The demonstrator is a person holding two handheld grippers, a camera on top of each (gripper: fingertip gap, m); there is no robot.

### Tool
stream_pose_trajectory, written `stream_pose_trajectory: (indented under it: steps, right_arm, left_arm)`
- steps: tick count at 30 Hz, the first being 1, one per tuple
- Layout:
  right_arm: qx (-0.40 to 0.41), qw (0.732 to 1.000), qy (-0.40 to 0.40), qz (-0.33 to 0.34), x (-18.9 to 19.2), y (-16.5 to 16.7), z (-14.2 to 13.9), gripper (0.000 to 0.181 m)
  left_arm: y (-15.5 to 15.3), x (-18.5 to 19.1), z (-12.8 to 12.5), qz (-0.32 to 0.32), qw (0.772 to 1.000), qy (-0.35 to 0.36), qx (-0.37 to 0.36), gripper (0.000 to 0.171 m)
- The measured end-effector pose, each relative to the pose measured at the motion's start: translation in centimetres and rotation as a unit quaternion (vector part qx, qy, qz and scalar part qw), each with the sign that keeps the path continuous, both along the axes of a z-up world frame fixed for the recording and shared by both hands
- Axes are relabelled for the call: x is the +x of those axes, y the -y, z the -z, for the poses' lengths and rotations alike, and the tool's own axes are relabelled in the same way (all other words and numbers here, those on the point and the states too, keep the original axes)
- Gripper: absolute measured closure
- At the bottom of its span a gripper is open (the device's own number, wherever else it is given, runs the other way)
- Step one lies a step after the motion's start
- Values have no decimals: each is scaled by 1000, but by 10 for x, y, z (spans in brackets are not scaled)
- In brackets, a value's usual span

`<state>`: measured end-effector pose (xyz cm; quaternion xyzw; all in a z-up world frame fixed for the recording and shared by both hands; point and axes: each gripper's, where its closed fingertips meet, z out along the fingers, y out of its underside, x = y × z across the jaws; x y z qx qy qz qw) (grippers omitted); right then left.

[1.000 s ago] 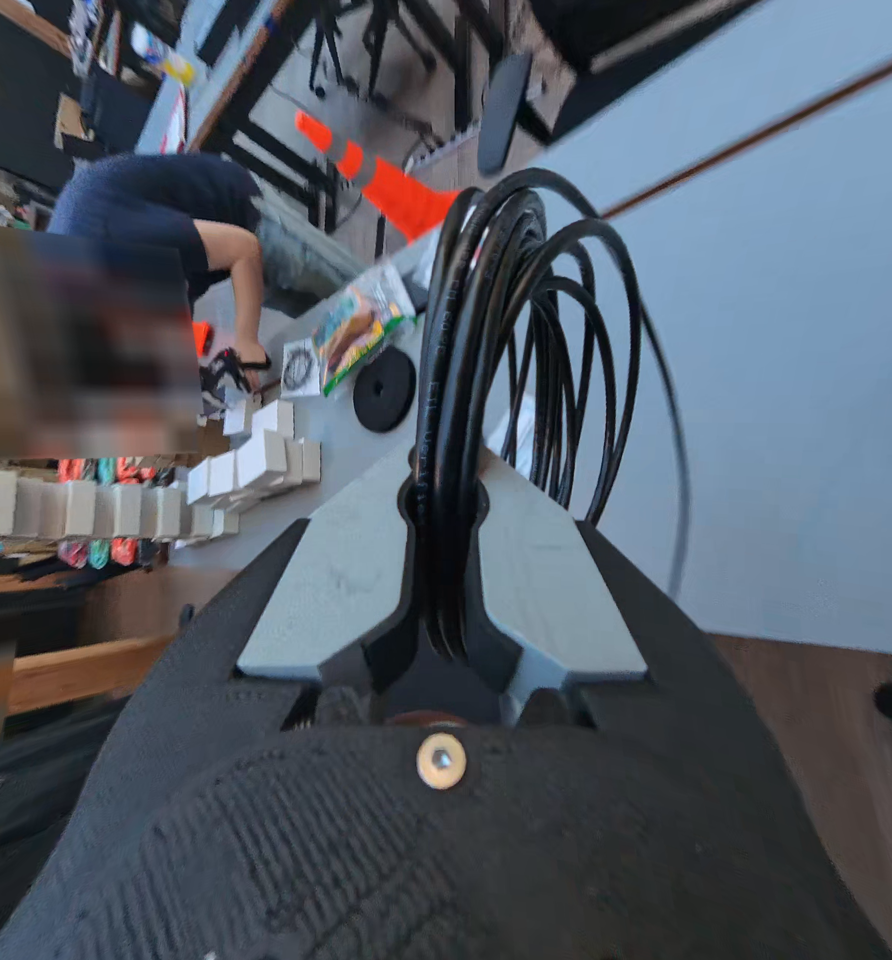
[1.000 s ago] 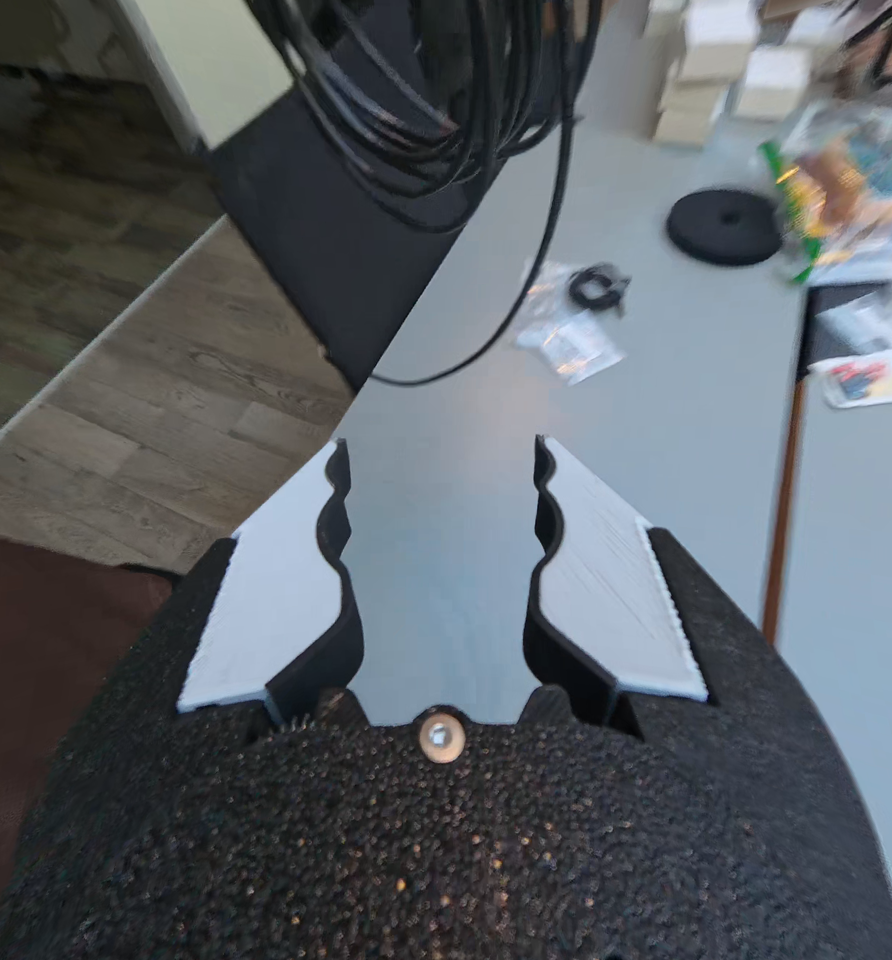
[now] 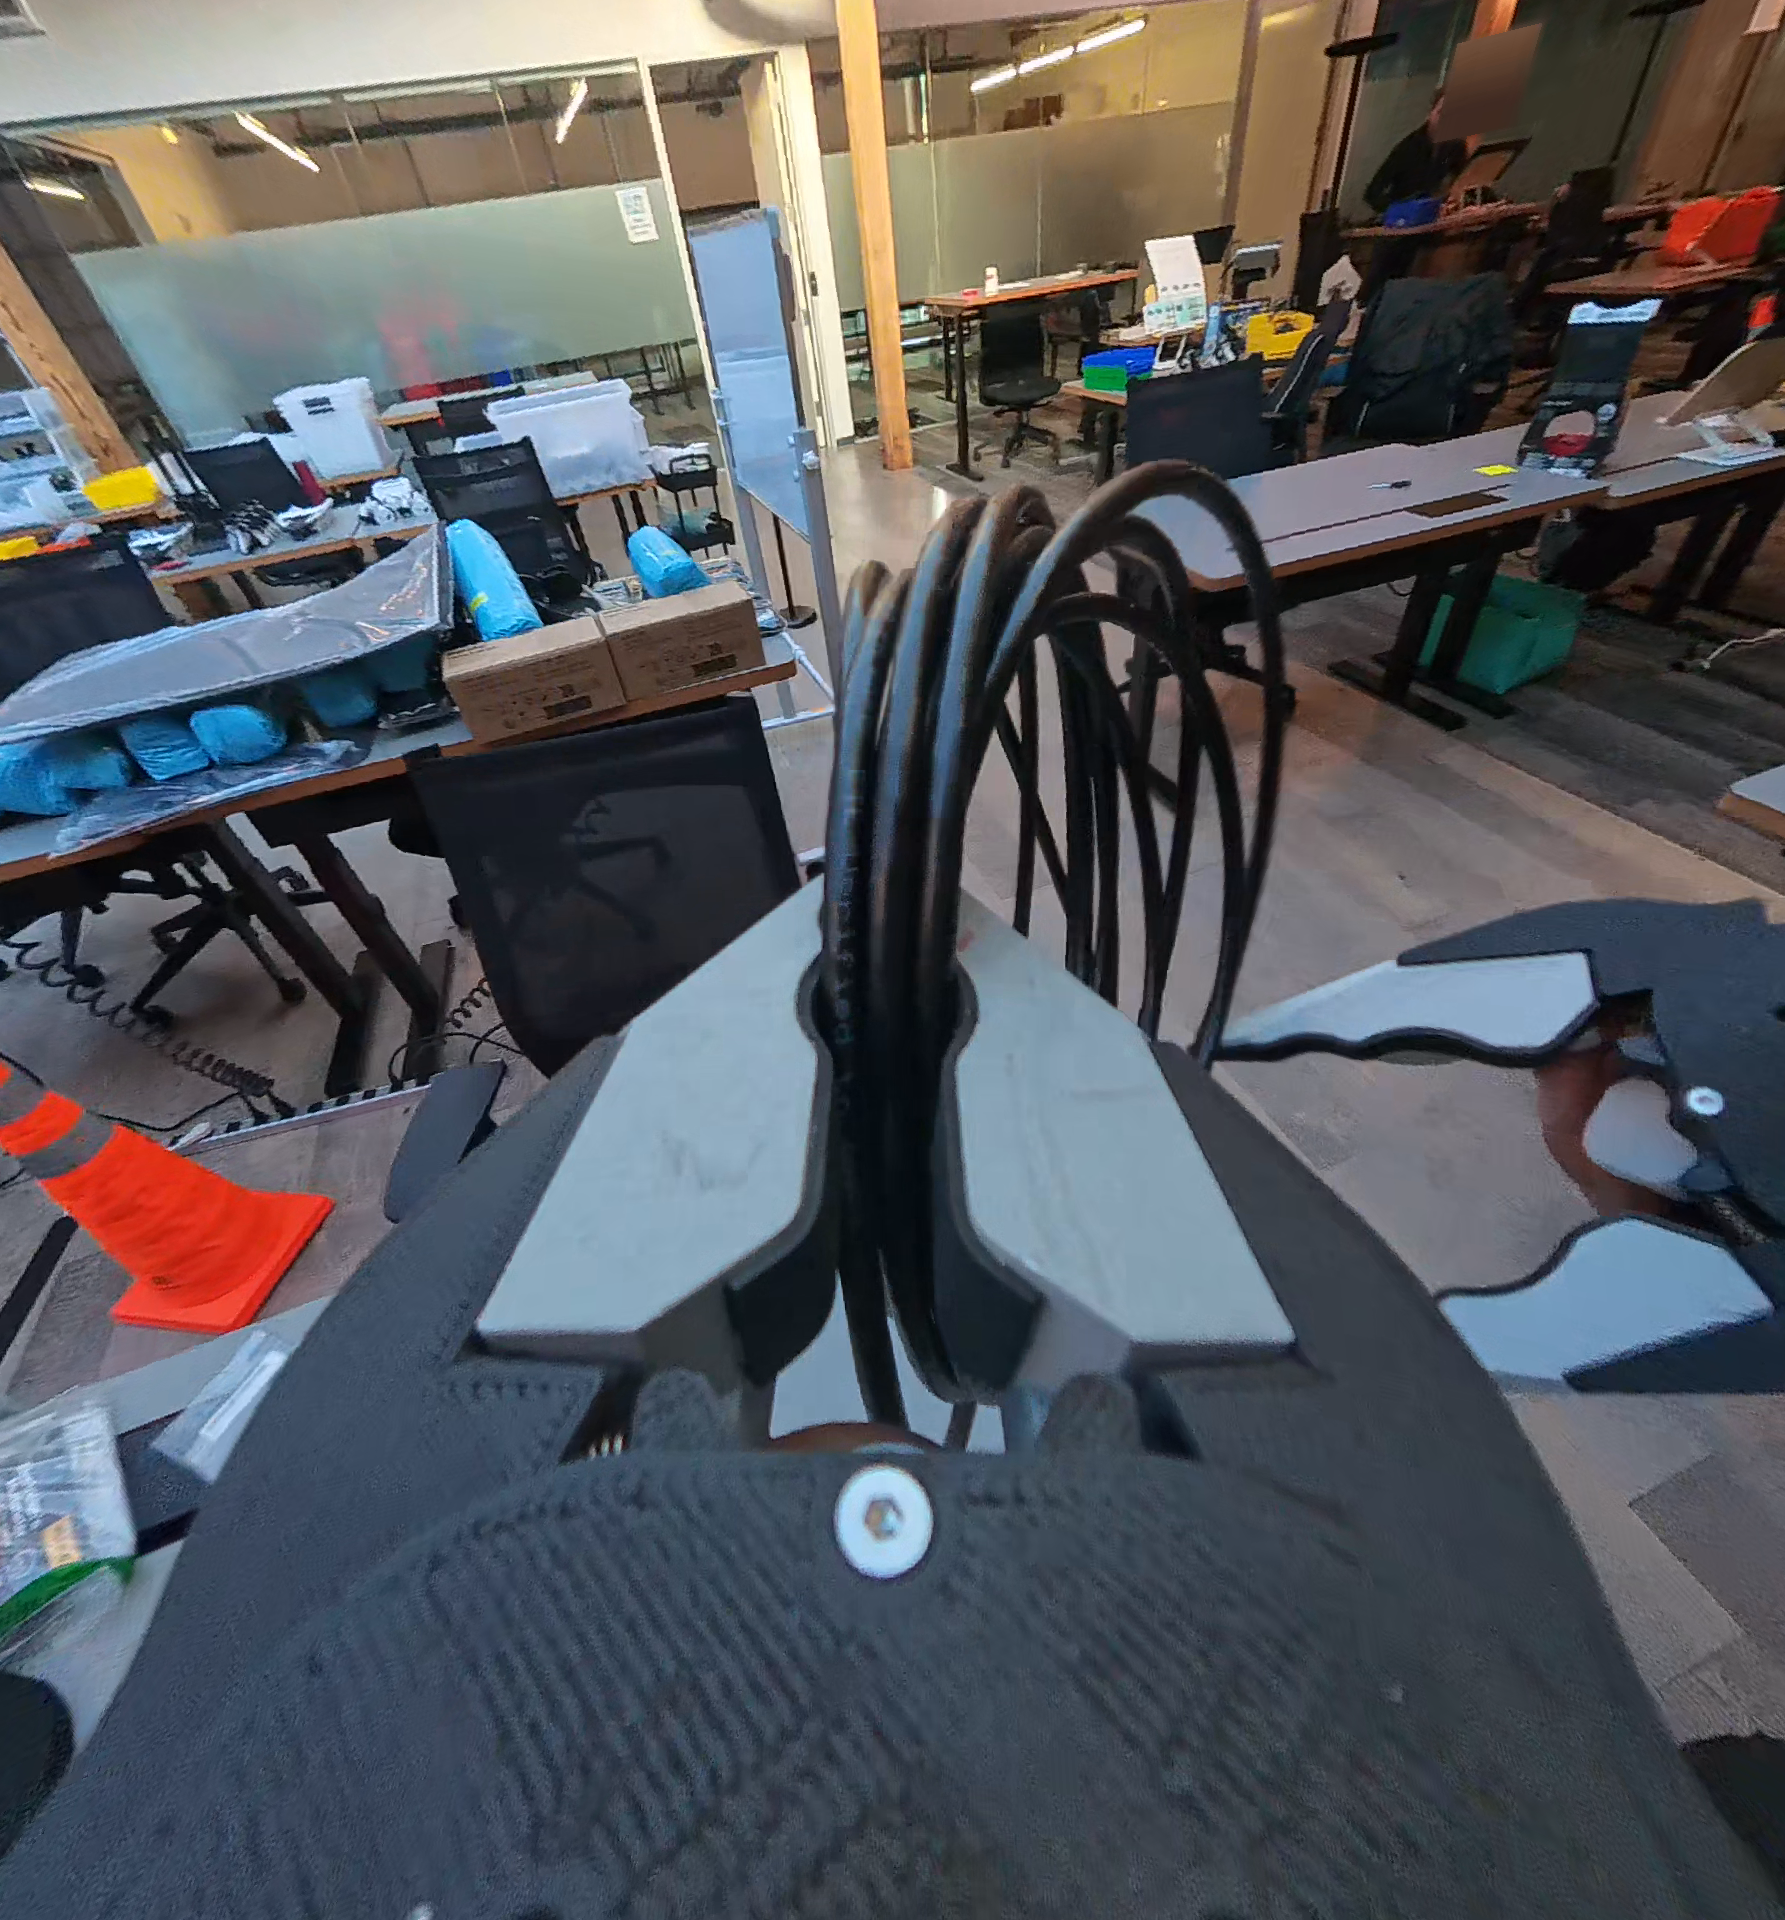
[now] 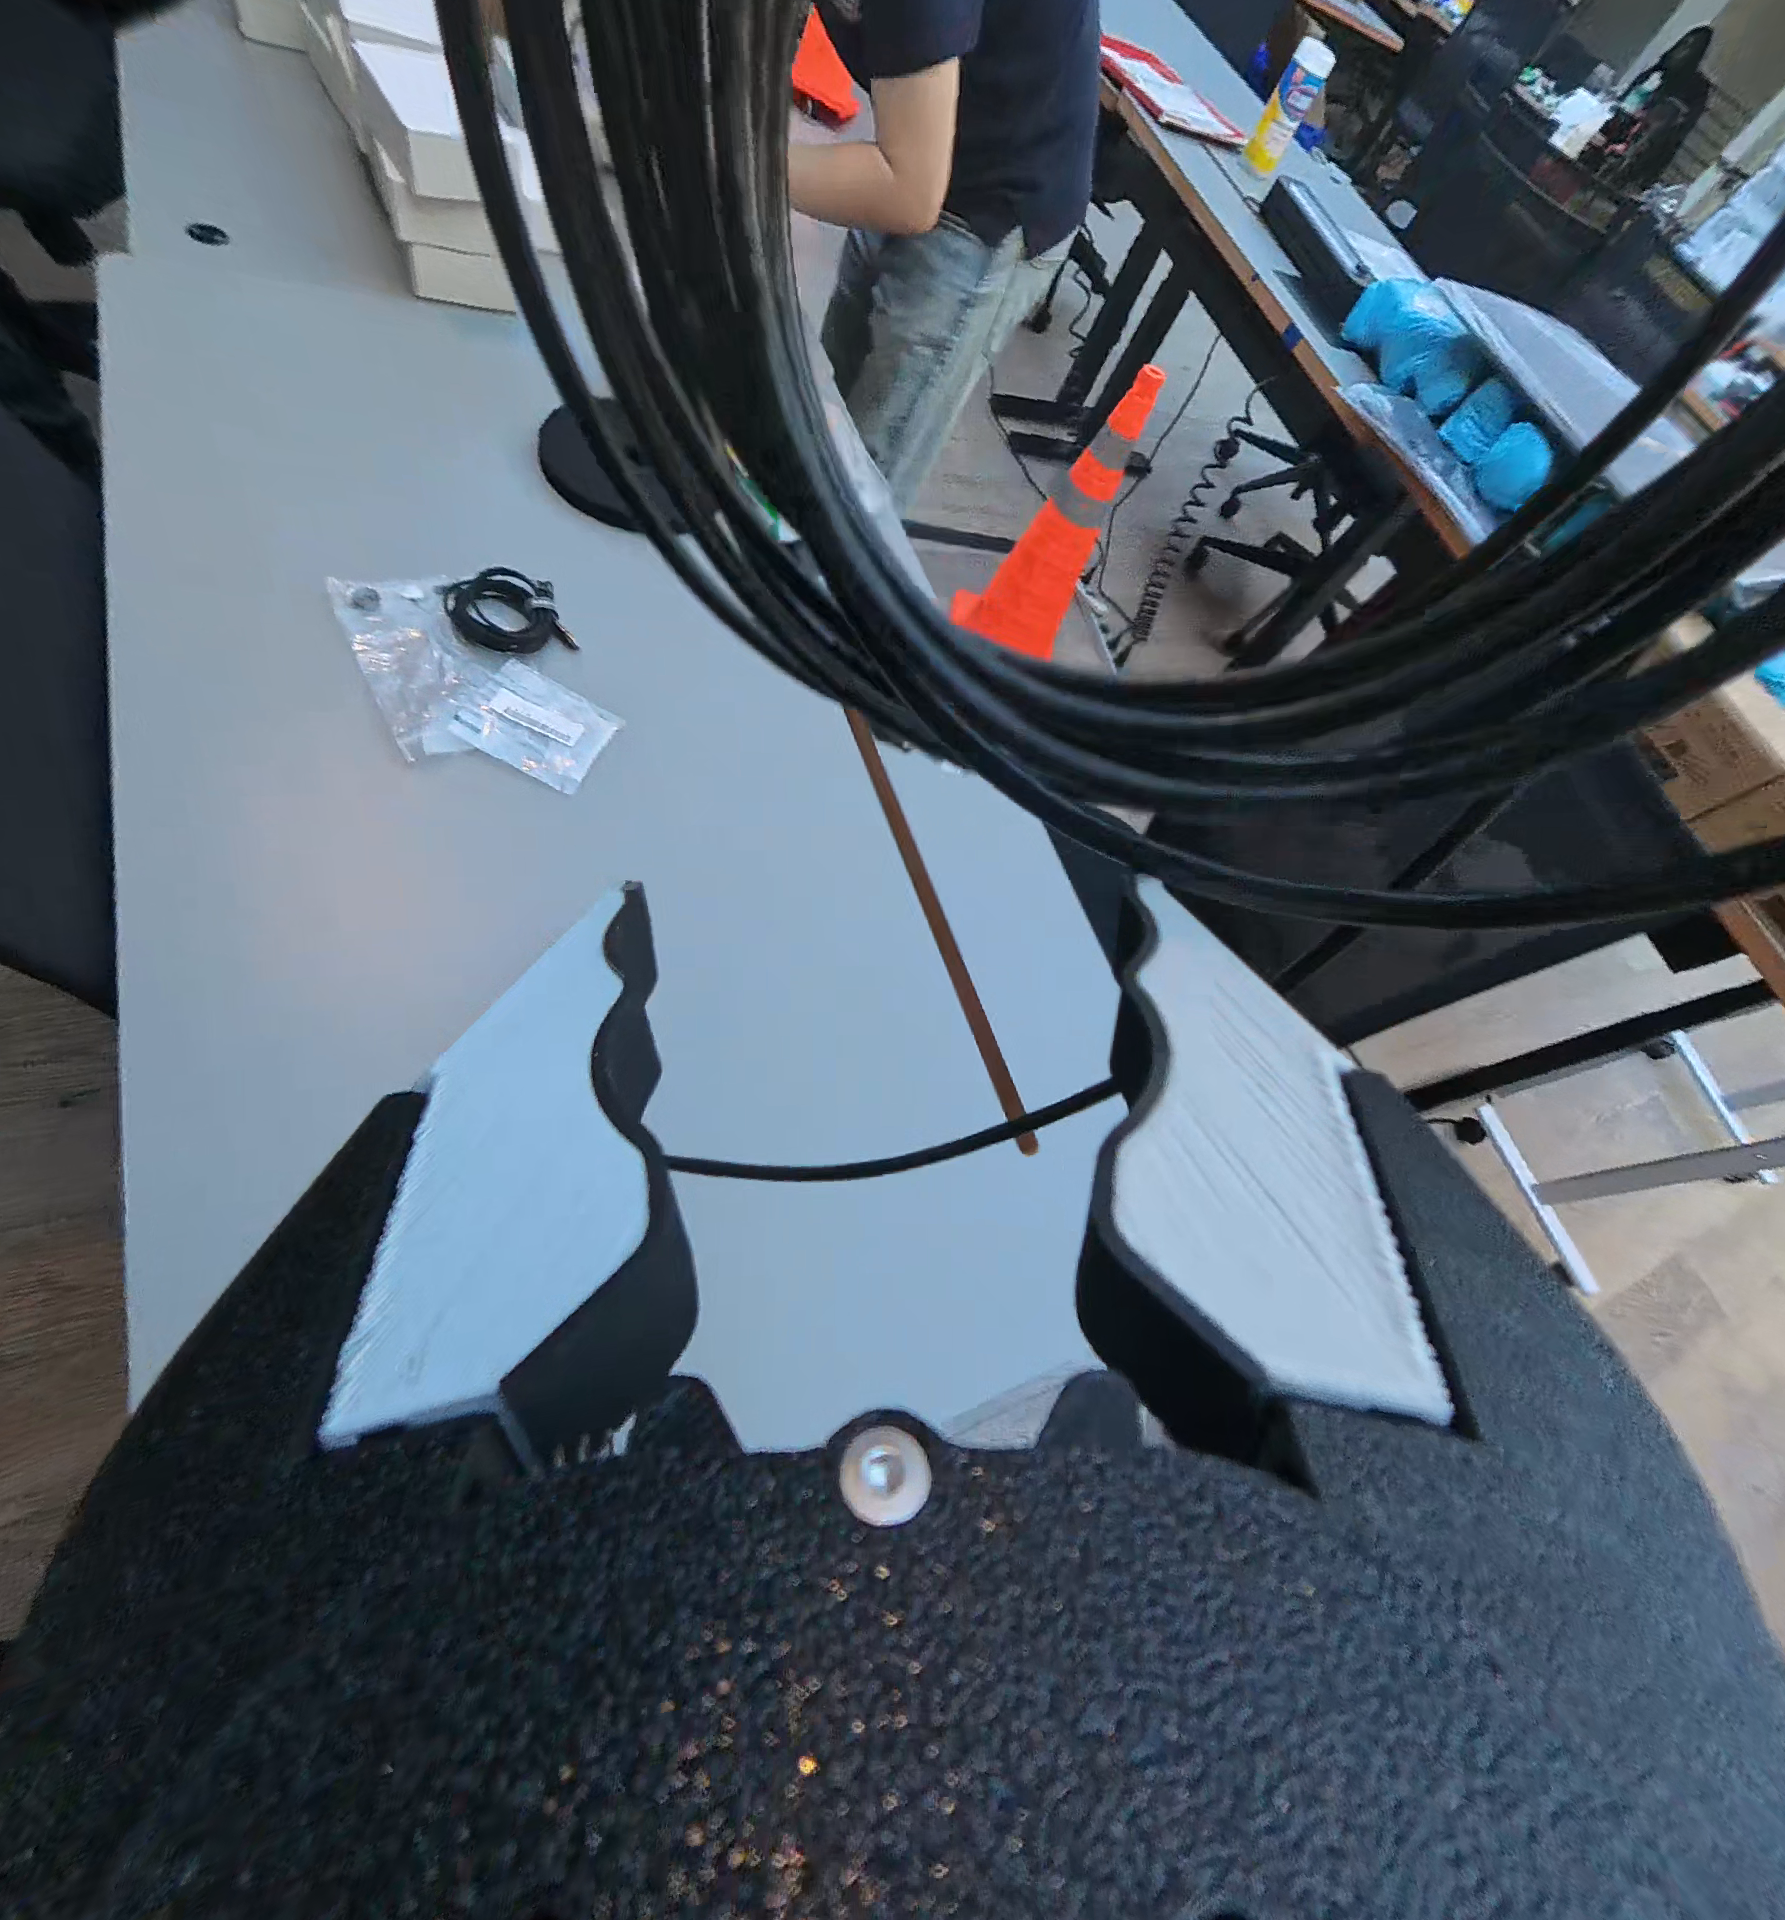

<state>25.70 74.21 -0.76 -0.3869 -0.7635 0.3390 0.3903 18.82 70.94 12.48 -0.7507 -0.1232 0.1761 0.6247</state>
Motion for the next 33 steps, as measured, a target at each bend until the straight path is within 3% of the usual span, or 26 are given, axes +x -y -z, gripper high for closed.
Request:
stream_pose_trajectory:
  steps: [9,11,14,16,18,20,23,25,27,31,33]
  right_arm:
    - [-17,1000,-18,-4,23,-27,-45,97]
    - [-63,997,-15,-46,33,-28,-60,98]
    - [-146,981,-15,-127,43,-30,-84,121]
    - [-178,969,-13,-169,45,-29,-95,127]
    - [-190,966,-18,-174,44,-25,-104,125]
    - [-174,973,-34,-150,42,-23,-108,108]
    - [-122,986,-47,-103,33,-25,-98,98]
    - [-93,985,-44,-140,27,-10,-83,77]
    - [-89,973,-18,-213,27,13,-64,69]
    - [-132,926,64,-348,48,46,-31,94]
    - [-147,905,79,-392,63,56,-22,122]
  left_arm:
    - [-1,15,13,24,998,-5,51,162]
    - [7,21,10,33,998,-19,58,162]
    - [21,31,5,51,995,-30,75,163]
    - [30,36,2,57,994,-28,86,163]
    - [36,37,5,49,995,-16,80,162]
    - [43,32,13,20,998,1,57,162]
    - [52,35,25,2,1000,-13,22,163]
    - [52,51,29,32,999,-26,16,163]
    - [51,75,33,81,996,-44,12,163]
    - [59,115,37,183,981,-17,67,164]
    - [67,128,47,218,972,3,92,164]
